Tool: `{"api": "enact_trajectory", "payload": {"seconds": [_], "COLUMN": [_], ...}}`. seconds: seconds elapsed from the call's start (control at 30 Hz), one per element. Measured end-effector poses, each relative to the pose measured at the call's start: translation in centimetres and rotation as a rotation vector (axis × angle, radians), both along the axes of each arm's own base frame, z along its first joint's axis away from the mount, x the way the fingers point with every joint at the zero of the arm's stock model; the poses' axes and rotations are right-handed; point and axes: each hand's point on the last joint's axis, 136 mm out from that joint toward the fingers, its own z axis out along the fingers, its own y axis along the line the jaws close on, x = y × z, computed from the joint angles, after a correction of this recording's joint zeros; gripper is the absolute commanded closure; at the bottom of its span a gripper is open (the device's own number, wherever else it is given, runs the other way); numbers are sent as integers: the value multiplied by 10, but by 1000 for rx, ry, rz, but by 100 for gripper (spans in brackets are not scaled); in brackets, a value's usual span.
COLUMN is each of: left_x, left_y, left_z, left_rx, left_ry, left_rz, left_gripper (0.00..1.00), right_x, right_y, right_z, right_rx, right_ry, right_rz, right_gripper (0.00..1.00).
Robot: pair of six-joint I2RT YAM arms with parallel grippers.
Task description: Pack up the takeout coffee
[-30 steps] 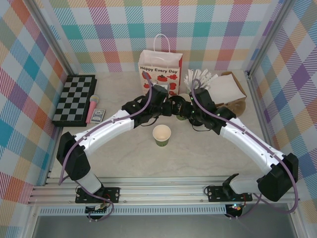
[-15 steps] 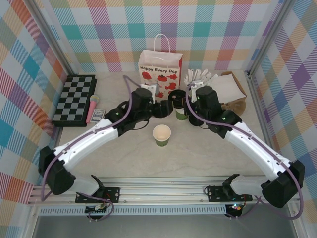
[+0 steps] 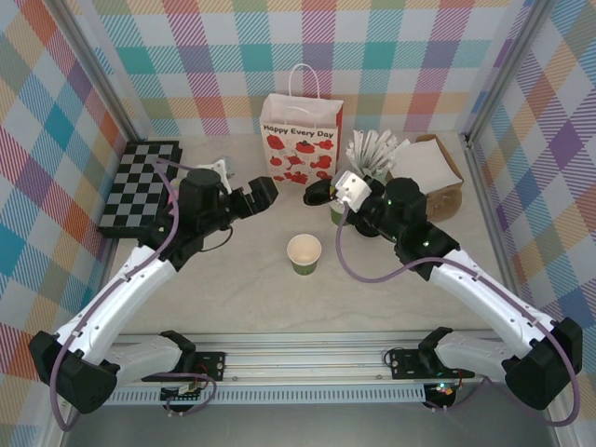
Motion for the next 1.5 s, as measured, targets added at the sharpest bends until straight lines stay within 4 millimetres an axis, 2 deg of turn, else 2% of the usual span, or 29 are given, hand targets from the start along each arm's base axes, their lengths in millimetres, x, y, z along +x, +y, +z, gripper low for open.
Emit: {"api": "enact_trajectory", "payload": {"seconds": [0.1,0.23,0.5,0.6,0.67,0.8,0.9,1.0,1.13,1.37,1.5], "left_x": [-2,-9,-36,-46,-55,-67,-73,-78,-83,-90,-92], "left_y": [13,15,-23,-32,-35,-39,-41,-41,-42,-42,-43], "left_z": [11,19,18,24,30,39,39,38,39,34,35], "left_rx": [-8,-55,-173,-205,-215,-228,-237,-240,-239,-222,-230], "left_ry": [28,60,163,178,176,167,178,183,175,175,172], "left_rz": [-18,-92,-384,-470,-522,-590,-622,-646,-682,-719,-735], "left_gripper": [0,0,9,24,29,29,34,40,41,50,50], "right_x": [-12,-25,-57,-71,-80,-94,-100,-101,-102,-103,-103], "right_y": [15,29,47,52,56,63,69,76,81,82,82], "right_z": [8,19,36,39,42,45,44,39,36,44,46], "right_rx": [-97,-222,-369,-388,-388,-381,-382,-385,-391,-383,-379], "right_ry": [-180,-438,-844,-946,-1000,-1076,-1115,-1128,-1143,-1173,-1179], "right_rz": [107,199,364,429,463,510,540,562,580,568,564], "right_gripper": [100,100,100,100,100,100,100,100,100,100,100]}}
